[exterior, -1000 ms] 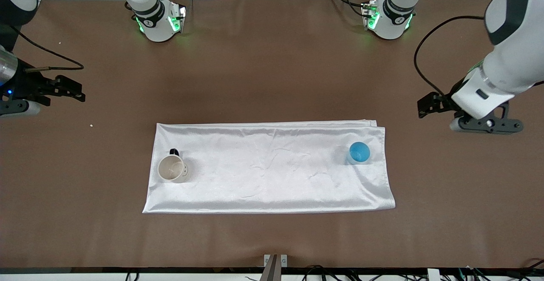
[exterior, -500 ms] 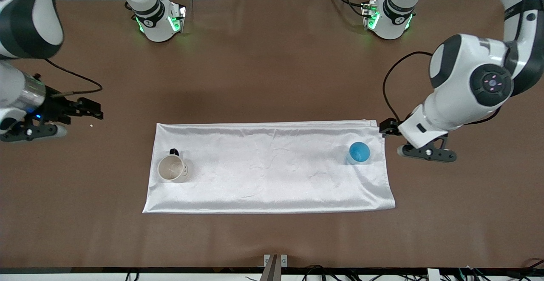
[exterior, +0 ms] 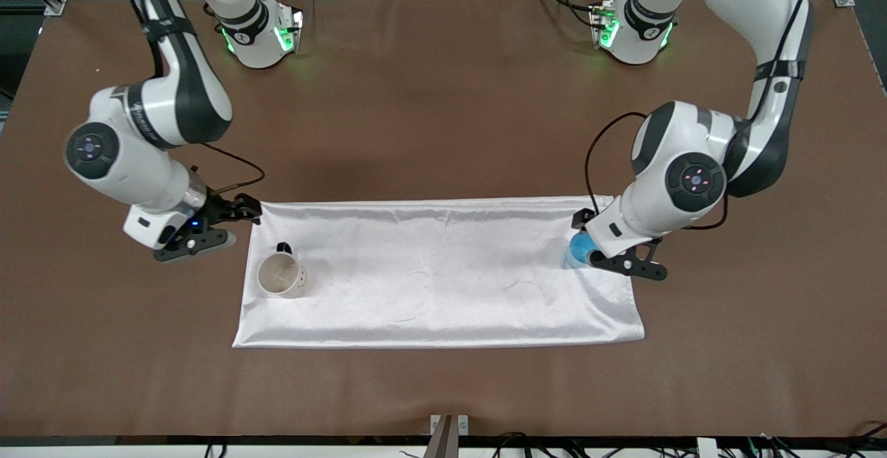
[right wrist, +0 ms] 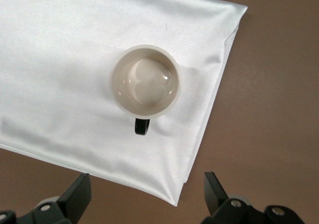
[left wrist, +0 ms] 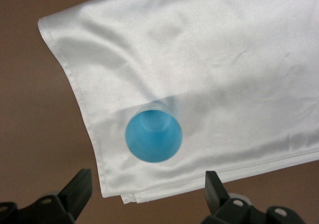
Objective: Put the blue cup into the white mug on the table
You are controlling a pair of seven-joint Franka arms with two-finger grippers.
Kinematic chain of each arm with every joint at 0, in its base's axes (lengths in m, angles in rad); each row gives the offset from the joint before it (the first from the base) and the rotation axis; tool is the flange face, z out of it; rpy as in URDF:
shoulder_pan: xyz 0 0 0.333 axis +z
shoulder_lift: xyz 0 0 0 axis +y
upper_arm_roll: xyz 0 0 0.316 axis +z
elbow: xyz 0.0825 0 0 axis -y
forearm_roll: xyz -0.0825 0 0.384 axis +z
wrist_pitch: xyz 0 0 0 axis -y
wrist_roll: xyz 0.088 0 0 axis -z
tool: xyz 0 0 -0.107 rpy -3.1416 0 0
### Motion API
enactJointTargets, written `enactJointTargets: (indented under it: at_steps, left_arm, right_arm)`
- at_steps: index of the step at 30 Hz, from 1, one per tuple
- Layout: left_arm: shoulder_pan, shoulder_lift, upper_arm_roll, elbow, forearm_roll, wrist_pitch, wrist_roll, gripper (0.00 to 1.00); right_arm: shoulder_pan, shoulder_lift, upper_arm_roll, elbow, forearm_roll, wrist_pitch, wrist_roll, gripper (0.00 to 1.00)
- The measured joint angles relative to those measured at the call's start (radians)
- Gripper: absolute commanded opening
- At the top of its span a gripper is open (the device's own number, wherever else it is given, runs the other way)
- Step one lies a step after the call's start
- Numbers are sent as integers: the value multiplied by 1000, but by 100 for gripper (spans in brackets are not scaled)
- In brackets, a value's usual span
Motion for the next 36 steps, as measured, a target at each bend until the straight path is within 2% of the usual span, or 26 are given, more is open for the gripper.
enactJointTargets:
  at_steps: [18,31,32,34,36]
  left_arm:
    - [-20,141,-3,-2,1,169,-8,100]
    - [-22,186,-2,-1,1,186,-10,100]
    - [-23,186,-2,-1,1,186,-13,100]
    - [-24,186,-2,-1,1,186,-21,100]
    - [-26,186,-2,-1,1,186,-32,100]
  right_arm:
    - [25,155,-1,-17,-9,203,-1,100]
    - [24,245,-14,-19,-9,318,-1,100]
    - [24,252,-14,-19,-9,329,-1,97]
    - [24,267,-15,-19,-9,355,-1,59]
    - [24,279,-16,-19,-11,383,-3,30]
